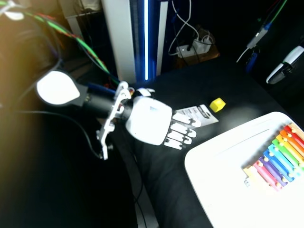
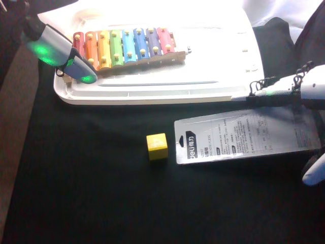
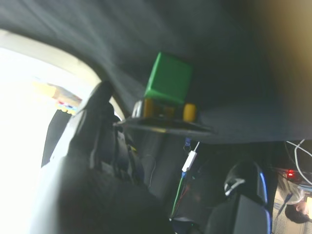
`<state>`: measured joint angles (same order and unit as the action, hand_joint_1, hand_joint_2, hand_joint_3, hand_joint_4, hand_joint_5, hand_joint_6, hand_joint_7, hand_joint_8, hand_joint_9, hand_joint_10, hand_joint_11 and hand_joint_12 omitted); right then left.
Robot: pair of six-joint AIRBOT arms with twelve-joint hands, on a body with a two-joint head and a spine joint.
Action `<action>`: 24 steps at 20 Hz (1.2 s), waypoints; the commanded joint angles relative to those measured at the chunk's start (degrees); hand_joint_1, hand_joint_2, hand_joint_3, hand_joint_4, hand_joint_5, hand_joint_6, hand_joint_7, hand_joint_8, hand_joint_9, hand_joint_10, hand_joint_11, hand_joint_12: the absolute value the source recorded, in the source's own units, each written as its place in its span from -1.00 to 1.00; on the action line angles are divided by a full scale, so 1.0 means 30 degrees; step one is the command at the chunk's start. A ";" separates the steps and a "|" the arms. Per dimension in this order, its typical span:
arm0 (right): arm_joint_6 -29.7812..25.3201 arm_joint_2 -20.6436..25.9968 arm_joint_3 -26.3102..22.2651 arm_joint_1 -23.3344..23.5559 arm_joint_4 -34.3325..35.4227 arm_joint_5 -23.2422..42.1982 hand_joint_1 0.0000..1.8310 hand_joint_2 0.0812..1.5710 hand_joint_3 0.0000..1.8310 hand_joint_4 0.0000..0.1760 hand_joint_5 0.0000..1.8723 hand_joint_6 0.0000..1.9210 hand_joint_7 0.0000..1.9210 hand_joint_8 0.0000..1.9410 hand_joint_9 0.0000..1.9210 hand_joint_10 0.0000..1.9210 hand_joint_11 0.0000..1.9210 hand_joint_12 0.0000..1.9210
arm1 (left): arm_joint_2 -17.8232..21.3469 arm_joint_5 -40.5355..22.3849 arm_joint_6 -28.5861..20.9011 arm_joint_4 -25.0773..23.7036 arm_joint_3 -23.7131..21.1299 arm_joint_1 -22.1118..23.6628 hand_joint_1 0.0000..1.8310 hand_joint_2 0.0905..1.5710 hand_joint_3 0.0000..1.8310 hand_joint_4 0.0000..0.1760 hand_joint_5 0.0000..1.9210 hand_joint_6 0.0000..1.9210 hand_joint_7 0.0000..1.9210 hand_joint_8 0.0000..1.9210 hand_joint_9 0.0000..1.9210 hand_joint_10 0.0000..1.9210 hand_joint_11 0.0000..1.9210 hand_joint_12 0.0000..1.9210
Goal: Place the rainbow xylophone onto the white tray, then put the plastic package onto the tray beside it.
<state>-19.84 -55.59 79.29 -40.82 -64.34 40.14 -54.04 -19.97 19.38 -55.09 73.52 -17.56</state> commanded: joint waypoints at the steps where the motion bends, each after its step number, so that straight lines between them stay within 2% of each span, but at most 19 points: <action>1: -0.0164 -0.0060 0.0088 0.0311 0.0968 0.0919 0.02 -0.16 -1.00 -0.09 -0.99 -1.00 -0.78 -1.00 -0.69 -0.99 -0.71 -0.24 | 0.0099 -0.1324 0.0035 0.0671 -0.0015 0.0142 -0.02 -0.15 -1.00 -0.48 -1.00 -1.00 -0.92 -1.00 -0.89 -1.00 -0.96 -0.85; 2: -0.0164 -0.0096 0.0126 0.0311 0.0964 0.0896 0.11 -0.10 -1.00 -0.01 -0.92 -1.00 -0.73 -1.00 -0.63 -0.99 -0.70 -0.20 | 0.0099 -0.1328 0.0035 0.0692 -0.0015 0.0136 0.00 -0.14 -1.00 -0.56 -1.00 -1.00 -0.92 -1.00 -0.90 -1.00 -0.98 -0.86; 3: -0.0164 -0.0159 0.0164 0.0311 0.0964 0.0890 0.22 -0.01 -0.99 -0.19 -0.83 -0.99 -0.67 -0.99 -0.57 -0.98 -0.69 -0.21 | 0.0101 -0.1351 0.0035 0.0730 -0.0015 0.0113 0.01 -0.15 -1.00 -0.53 -1.00 -1.00 -0.92 -1.00 -0.91 -1.00 -0.99 -0.86; 4: -0.0164 -0.0251 0.0210 0.0311 0.0964 0.0888 0.28 0.03 -1.00 -0.68 -0.75 -1.00 -0.60 -1.00 -0.45 -0.97 -0.60 -0.21 | 0.0107 -0.1379 0.0035 0.0760 -0.0015 0.0069 0.00 -0.16 -1.00 -0.56 -1.00 -1.00 -0.91 -1.00 -0.91 -1.00 -0.99 -0.86; 5: -0.0164 -0.0293 0.0233 0.0311 0.0964 0.0888 0.27 0.09 -1.00 -1.00 -0.69 -1.00 -0.55 -1.00 -0.35 -0.97 -0.53 -0.22 | 0.0109 -0.1395 0.0035 0.0787 -0.0015 0.0037 0.00 -0.15 -1.00 -0.58 -1.00 -1.00 -0.91 -1.00 -0.93 -1.00 -1.00 -0.86; 7: -0.0164 -0.0342 0.0285 0.0311 0.0966 0.0887 0.32 0.18 -1.00 -1.00 -0.44 -1.00 -0.29 -0.99 -0.10 -0.98 -0.25 -0.33 | 0.0109 -0.1431 0.0035 0.0869 -0.0015 -0.0055 -0.01 -0.16 -1.00 -0.23 -1.00 -1.00 -0.92 -1.00 -0.95 -1.00 -1.00 -0.93; 9: -0.0164 -0.0356 0.0332 0.0311 0.0981 0.0825 0.33 0.22 -0.99 -1.00 -0.39 -0.98 -0.25 -0.98 -0.07 -0.97 -0.18 -0.31 | 0.0109 -0.1465 0.0138 0.1049 -0.0015 -0.0164 0.00 -0.16 -1.00 -0.25 -1.00 -1.00 -0.93 -1.00 -0.94 -1.00 -1.00 -0.93; 12: -0.0164 -0.0424 0.0462 0.0311 0.1166 0.0791 0.35 0.28 -1.00 -1.00 -0.12 -0.98 -0.15 -0.99 0.01 -0.99 -0.17 -0.30 | 0.0109 -0.1534 0.0365 0.1400 -0.0015 -0.0328 -0.04 -0.15 -1.00 -0.20 -1.00 -1.00 -0.93 -1.00 -0.94 -1.00 -0.97 -0.92; 13: -0.0164 -0.0428 0.0495 0.0311 0.1260 0.0791 0.29 0.34 -1.00 -1.00 0.04 -0.25 -0.09 -0.99 0.04 -0.99 -0.16 -0.30 | 0.0109 -0.1536 0.0367 0.1415 -0.0015 -0.0332 -0.03 -0.14 -0.99 -0.23 -1.00 -1.00 -0.93 -1.00 -0.95 -1.00 -0.97 -0.92; 14: -0.0164 -0.0428 0.0514 0.0311 0.1333 0.0791 0.27 0.39 -1.00 -1.00 0.03 -0.02 -0.01 -0.99 0.05 -1.00 -0.23 -0.21 | 0.0109 -0.1536 0.0367 0.1421 -0.0015 -0.0338 -0.03 -0.14 -1.00 0.01 -1.00 -1.00 -0.94 -1.00 -0.96 -1.00 -0.98 -0.92; 15: -0.0164 -0.0428 0.0531 0.0313 0.1398 0.0793 0.35 0.36 -0.99 -1.00 0.11 0.05 0.07 -0.40 0.07 -1.00 -0.28 -0.19 | 0.0109 -0.1536 0.0367 0.1425 -0.0015 -0.0361 -0.02 -0.14 -1.00 -0.06 -1.00 -1.00 -0.94 -1.00 -0.95 -1.00 -0.99 -0.92; 16: -0.0163 -0.0426 0.0558 0.0313 0.1504 0.0795 0.35 0.36 -0.99 -1.00 0.11 0.05 0.07 -0.40 0.07 -1.00 -0.28 -0.19 | 0.0111 -0.1534 0.0367 0.1452 -0.0015 -0.0408 -0.02 -0.14 -1.00 -0.06 -1.00 -1.00 -0.94 -1.00 -0.95 -1.00 -0.99 -0.92; 17: -0.0161 -0.0424 0.0581 0.0315 0.1627 0.0799 0.48 0.34 -1.00 -1.00 0.08 -0.01 0.12 -0.37 0.03 -0.05 -0.17 0.03 | 0.0113 -0.1532 0.0413 0.1561 -0.0013 -0.0462 -0.01 -0.13 -1.00 -0.15 -1.00 -1.00 -0.93 -0.99 -0.94 -0.99 -1.00 -0.92; 18: -0.0161 -0.0422 0.0594 0.0315 0.1680 0.0801 0.41 0.33 -1.00 -1.00 0.04 -0.08 0.21 -0.22 0.14 -0.12 -0.01 0.29 | 0.0113 -0.1532 0.0495 0.1696 -0.0011 -0.0538 -0.04 -0.13 -1.00 -0.46 -1.00 -1.00 -0.91 -0.99 -0.93 -0.99 -1.00 -0.92; 19: -0.0157 -0.0420 0.0607 0.0315 0.1743 0.0803 0.40 0.33 -1.00 -1.00 0.06 -0.15 0.22 -0.16 0.21 -0.22 0.01 0.38 | 0.0113 -0.1534 0.0573 0.1784 -0.0009 -0.0594 -0.02 -0.12 -0.99 -0.57 -1.00 -1.00 -0.91 -0.99 -0.92 -0.99 -1.00 -0.94; 21: -0.0155 -0.0417 0.0613 0.0317 0.1875 0.0804 0.40 0.34 -1.00 -1.00 0.06 -0.19 0.21 -0.09 0.24 -0.25 0.01 0.42 | 0.0113 -0.1534 0.0579 0.1805 -0.0009 -0.0632 -0.03 -0.12 -1.00 -0.70 -1.00 -1.00 -0.90 -0.99 -0.91 -0.99 -0.99 -0.94; 22: -0.0153 -0.0415 0.0613 0.0319 0.1984 0.0816 0.40 0.36 -1.00 -1.00 0.07 -0.29 0.14 0.09 0.24 0.00 0.06 0.58 | 0.0113 -0.1532 0.0579 0.1811 -0.0008 -0.0632 -0.01 -0.13 -1.00 -0.59 -1.00 -1.00 -0.91 -1.00 -0.92 -0.99 -0.99 -0.94; 23: -0.0151 -0.0415 0.0613 0.0319 0.2068 0.0841 0.41 0.33 -1.00 -1.00 0.11 -0.34 0.18 0.00 0.26 -0.10 0.09 0.44 | 0.0113 -0.1530 0.0579 0.1818 -0.0002 -0.0636 0.00 -0.13 -1.00 -0.66 -1.00 -1.00 -0.91 -1.00 -0.92 -1.00 -0.99 -0.94; 24: -0.0147 -0.0415 0.0613 0.0321 0.2221 0.0902 0.41 0.33 -1.00 -1.00 0.11 -0.34 0.18 0.00 0.26 -0.10 0.09 0.44 | 0.0113 -0.1526 0.0579 0.1818 -0.0002 -0.0647 0.00 -0.13 -1.00 -0.66 -1.00 -1.00 -0.91 -1.00 -0.92 -1.00 -0.99 -0.94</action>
<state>-20.73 -56.75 80.88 -40.38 -60.38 40.12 -54.04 -20.73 21.06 -51.40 73.52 -20.05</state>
